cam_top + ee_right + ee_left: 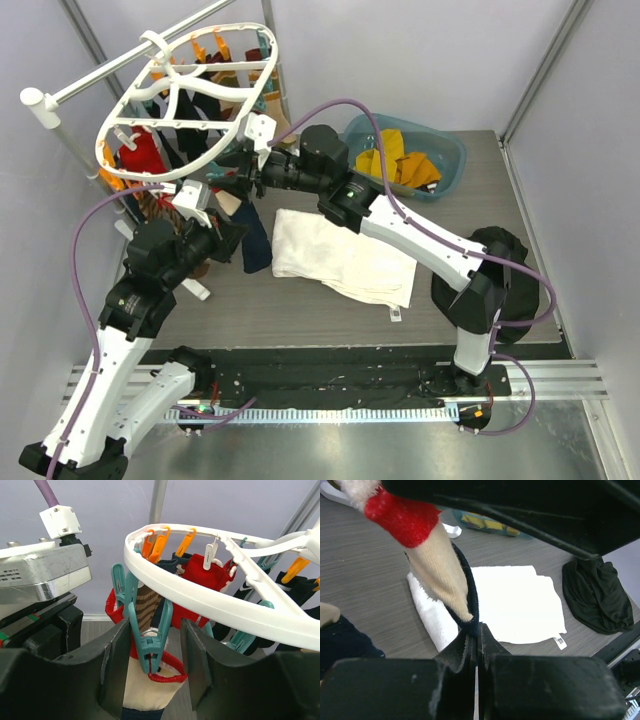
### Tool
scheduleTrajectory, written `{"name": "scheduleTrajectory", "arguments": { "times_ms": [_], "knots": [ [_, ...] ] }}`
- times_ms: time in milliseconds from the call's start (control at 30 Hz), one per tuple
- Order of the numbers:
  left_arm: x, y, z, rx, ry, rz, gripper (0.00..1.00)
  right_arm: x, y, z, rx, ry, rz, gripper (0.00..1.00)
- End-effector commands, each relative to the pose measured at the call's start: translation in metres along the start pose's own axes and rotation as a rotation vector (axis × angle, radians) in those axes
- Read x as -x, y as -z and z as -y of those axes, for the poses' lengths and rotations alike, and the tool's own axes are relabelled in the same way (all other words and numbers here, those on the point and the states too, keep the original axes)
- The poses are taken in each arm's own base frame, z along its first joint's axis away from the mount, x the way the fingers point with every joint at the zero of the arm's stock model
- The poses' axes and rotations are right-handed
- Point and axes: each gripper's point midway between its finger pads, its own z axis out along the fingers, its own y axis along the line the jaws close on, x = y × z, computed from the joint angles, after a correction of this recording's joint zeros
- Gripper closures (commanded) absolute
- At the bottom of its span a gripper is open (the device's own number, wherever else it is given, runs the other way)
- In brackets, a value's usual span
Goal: Remove the socks clipped to the hanger
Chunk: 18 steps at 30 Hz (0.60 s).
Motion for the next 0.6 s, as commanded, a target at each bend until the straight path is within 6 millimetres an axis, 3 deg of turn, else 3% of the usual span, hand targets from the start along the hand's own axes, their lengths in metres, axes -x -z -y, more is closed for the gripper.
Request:
{"name": "scheduleTrajectory", "arguments": {
  "times_ms": [0, 233, 367, 567],
  "knots": [
    [0.0083, 0.0004, 0.0052, -0.03, -0.015, 0.034, 1.0, 0.0324, -0.0028, 0.0044, -0.012, 0.015, 0.081, 0.5],
    [0.0074, -0.0009, 0.0057, -0.034, -0.01, 0.031, 1.0, 0.0322, -0.0047, 0.0035, -0.016, 0.011, 0.087, 0.56],
    [0.0052, -0.0014, 0.0047, -0.031, -0.007, 0.026, 1.0, 0.0352, -0.004, 0.003, -0.022, -0.001, 0.104, 0.45],
    [0.0058, -0.0011, 0.0051, -0.031, -0.006, 0.029, 1.0, 0.0374, -0.0048, 0.0035, -0.026, -0.03, 0.119, 0.47]
  ]
}}
